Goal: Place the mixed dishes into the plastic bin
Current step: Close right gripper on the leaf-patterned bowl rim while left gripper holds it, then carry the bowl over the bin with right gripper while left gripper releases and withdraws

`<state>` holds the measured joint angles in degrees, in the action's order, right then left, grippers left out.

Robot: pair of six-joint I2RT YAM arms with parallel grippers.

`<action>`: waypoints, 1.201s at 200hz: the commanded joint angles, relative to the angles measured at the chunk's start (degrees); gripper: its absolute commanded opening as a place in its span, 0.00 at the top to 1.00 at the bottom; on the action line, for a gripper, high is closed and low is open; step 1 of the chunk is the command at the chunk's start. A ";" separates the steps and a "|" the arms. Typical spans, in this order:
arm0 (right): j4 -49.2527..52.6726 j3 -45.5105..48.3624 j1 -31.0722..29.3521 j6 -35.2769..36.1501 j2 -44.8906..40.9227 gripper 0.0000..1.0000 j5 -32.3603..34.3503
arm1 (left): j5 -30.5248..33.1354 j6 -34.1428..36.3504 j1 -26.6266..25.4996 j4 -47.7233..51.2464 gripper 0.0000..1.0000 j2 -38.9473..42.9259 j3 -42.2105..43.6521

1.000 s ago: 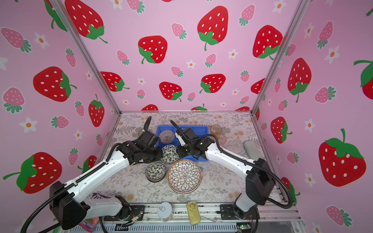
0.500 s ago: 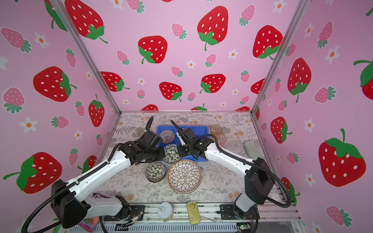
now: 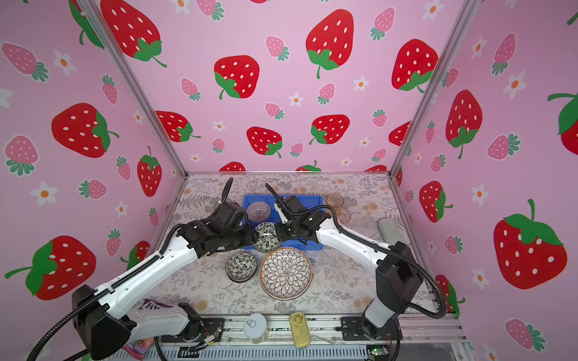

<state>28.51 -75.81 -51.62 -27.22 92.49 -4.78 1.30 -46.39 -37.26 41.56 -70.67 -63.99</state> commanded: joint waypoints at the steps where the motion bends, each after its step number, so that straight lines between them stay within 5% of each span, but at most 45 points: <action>1: 0.12 -4.03 0.68 0.27 0.01 1.00 -1.16 | 2.51 0.16 -0.22 0.54 0.35 2.04 -0.31; 31: 1.83 -7.80 1.14 1.12 1.36 1.00 -0.80 | 4.76 0.66 -0.04 2.65 0.19 3.95 -1.37; 69: 4.08 -12.90 1.95 0.43 4.25 1.00 -0.22 | 8.24 0.04 0.34 5.43 0.13 7.69 -0.28; 240: -4.40 -30.49 7.98 -12.01 25.06 1.00 -5.09 | 14.54 -2.91 7.22 17.78 0.08 26.42 7.33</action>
<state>27.11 -102.94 -43.35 -36.21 116.38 -8.25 13.58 -48.88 -30.85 56.01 -45.08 -56.71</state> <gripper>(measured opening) 0.084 0.914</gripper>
